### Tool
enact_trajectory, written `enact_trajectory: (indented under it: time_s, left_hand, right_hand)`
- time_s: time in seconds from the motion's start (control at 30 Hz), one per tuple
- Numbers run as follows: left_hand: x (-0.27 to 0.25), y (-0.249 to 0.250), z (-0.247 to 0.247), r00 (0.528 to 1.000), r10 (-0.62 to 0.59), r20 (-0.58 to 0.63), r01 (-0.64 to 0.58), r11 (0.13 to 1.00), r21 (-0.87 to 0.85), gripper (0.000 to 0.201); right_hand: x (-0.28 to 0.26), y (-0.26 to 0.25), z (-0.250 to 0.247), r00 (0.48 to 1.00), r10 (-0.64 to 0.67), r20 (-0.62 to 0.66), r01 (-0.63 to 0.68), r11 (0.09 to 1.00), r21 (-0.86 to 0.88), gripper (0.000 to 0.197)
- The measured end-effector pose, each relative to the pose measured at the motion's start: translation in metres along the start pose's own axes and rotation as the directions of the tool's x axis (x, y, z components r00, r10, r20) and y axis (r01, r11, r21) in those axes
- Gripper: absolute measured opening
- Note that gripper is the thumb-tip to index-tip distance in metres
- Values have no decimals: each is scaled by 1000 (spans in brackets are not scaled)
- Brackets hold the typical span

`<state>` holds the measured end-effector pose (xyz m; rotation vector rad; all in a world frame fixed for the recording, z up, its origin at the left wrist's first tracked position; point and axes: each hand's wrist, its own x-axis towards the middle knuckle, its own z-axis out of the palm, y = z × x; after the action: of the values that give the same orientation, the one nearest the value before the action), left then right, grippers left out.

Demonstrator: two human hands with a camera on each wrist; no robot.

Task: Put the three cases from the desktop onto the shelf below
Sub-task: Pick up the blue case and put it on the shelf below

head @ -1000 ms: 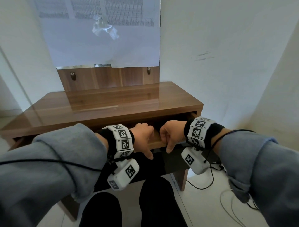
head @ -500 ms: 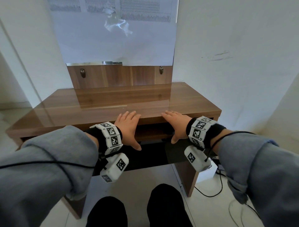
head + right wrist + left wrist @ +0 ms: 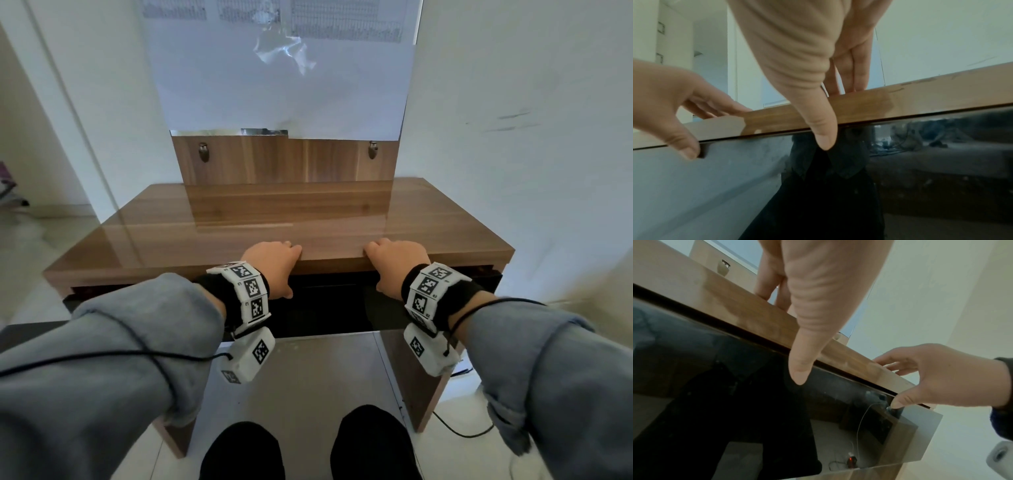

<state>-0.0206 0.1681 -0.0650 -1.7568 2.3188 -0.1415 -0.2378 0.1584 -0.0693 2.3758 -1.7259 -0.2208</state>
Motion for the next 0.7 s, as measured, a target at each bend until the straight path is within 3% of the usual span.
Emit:
enact_trajectory:
  time_s: [0.3, 0.7]
  left_hand:
    - [12, -7, 4, 996, -25, -83, 29, 998, 48, 40]
    - [16, -5, 14, 990, -22, -142, 32, 997, 67, 36]
  right_hand:
    - [14, -11, 0, 994, 43, -98, -46, 998, -30, 28]
    - [15, -17, 1, 989, 62, -135, -74, 994, -79, 25]
